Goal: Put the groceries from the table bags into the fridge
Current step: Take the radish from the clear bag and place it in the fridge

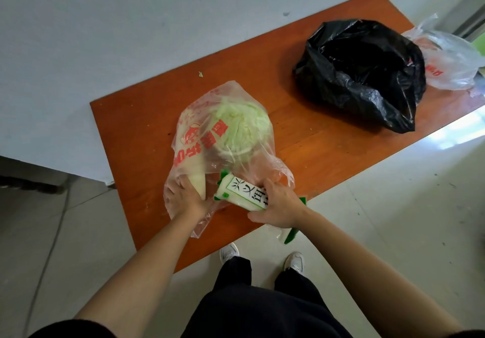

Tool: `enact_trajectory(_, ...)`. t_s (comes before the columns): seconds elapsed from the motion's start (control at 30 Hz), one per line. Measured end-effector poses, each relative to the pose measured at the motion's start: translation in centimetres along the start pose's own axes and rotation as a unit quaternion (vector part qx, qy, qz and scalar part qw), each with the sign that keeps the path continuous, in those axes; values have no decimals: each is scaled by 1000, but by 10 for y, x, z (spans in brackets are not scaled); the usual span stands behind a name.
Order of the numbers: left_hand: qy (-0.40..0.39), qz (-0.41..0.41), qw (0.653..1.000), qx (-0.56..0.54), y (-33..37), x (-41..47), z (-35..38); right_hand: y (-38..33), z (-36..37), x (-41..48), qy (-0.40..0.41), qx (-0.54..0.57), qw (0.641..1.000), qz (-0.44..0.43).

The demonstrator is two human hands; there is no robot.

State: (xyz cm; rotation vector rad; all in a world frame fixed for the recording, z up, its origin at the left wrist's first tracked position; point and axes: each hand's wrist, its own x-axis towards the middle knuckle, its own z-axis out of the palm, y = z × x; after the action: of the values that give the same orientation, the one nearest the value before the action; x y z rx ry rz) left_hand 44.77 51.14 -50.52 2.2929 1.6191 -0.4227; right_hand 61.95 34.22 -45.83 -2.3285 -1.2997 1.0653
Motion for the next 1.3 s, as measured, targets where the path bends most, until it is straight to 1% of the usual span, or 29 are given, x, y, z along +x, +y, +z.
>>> enact_trajectory(0.07, -29, -10, 1000, 1, -3, 3, 3, 1, 4, -2, 45, -5, 999, -18)
enact_trajectory(0.13, -29, -11, 1000, -5, -2, 3, 1, -3, 6, -2, 104, -7, 993, -52)
enact_trajectory(0.2, -26, -14, 999, -24, 1, 1, -4, -10, 4, 0, 117, 12, 991, -58)
enact_trajectory(0.27, -30, -30, 997, -69, 1, 1, -9, -15, 1, 4, 72, 51, 996, -32)
enact_trajectory(0.33, -23, -38, 992, -117, 1, -2, -18, -19, 2, 9, 12, 107, 994, 16)
enact_trajectory(0.37, -18, -39, 991, -130, 2, -2, -22, -19, 5, 12, -4, 135, 990, 41)
enact_trajectory(0.43, -11, -48, 990, -131, 4, -4, -34, -21, 7, 17, -4, 180, 981, 73)
enact_trajectory(0.53, 38, -50, 986, -155, 7, -12, -52, -20, 7, 19, -3, 198, 978, 66)
enact_trajectory(0.67, 143, -23, 969, -200, 8, -36, -75, -15, 0, 12, -49, 197, 978, 49)
enact_trajectory(0.77, 229, 1, 950, -211, 13, -59, -99, -14, -5, 4, -45, 231, 971, 45)
enact_trajectory(0.9, 314, 4, 916, -249, 25, -83, -126, -10, -18, -6, -33, 330, 942, 58)
enact_trajectory(1.03, 397, -1, 880, -261, 38, -113, -148, -5, -31, -13, -17, 394, 917, 59)
enact_trajectory(1.1, 420, 14, 862, -283, 45, -130, -155, 1, -31, -11, -7, 416, 908, 59)
enact_trajectory(1.2, 432, 43, 829, -353, 60, -150, -167, 5, -30, -18, 15, 440, 896, 58)
enact_trajectory(1.3, 424, 72, 805, -408, 78, -158, -184, -7, -39, -44, 9, 515, 856, 45)
